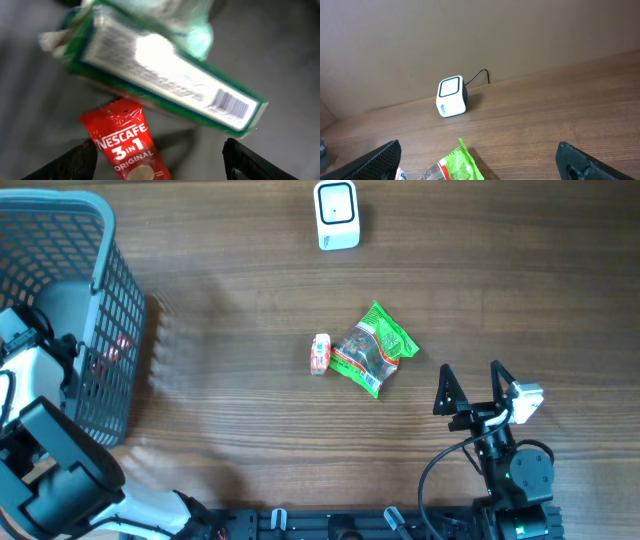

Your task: Scan the item barcode

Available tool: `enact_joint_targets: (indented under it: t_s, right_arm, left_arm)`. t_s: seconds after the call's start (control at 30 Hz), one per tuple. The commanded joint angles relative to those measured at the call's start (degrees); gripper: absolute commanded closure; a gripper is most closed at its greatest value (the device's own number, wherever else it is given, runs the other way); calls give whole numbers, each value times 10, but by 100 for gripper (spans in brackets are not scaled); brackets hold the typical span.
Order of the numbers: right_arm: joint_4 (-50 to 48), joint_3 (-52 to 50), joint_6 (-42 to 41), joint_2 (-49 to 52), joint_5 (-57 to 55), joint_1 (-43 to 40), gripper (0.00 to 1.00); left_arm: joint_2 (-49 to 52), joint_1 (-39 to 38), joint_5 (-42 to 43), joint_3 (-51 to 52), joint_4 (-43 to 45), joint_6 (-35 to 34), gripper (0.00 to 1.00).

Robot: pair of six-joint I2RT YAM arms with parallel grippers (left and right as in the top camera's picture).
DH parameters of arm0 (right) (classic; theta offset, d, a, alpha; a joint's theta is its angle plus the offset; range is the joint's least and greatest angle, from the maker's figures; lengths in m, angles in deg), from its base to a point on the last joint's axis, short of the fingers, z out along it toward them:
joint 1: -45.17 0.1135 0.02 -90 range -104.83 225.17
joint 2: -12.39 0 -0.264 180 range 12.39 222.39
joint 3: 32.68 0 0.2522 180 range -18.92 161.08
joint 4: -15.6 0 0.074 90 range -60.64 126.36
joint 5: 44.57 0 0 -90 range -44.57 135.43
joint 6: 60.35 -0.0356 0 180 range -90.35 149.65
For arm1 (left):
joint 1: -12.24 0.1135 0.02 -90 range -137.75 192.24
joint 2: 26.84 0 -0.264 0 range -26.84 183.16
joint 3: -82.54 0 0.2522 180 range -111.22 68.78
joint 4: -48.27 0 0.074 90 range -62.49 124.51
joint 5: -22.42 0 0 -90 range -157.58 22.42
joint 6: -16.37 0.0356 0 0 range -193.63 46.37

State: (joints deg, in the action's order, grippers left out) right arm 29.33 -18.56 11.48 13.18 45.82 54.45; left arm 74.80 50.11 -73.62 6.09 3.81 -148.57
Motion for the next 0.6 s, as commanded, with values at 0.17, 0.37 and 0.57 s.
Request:
enact_joint_targets:
  t_s: [0.17, 0.37, 0.57]
  right_arm:
    - [-3, -1, 0, -2, -5, -2, 0]
    - [-3, -1, 0, -2, -5, -2, 0]
    - [-3, -1, 0, -2, -4, -2, 0]
  left_arm:
    - [56, 2, 2, 17, -10, -20, 24]
    - [73, 2, -23, 17, -21, -20, 43]
    - [113, 2, -24, 17, -39, -20, 60]
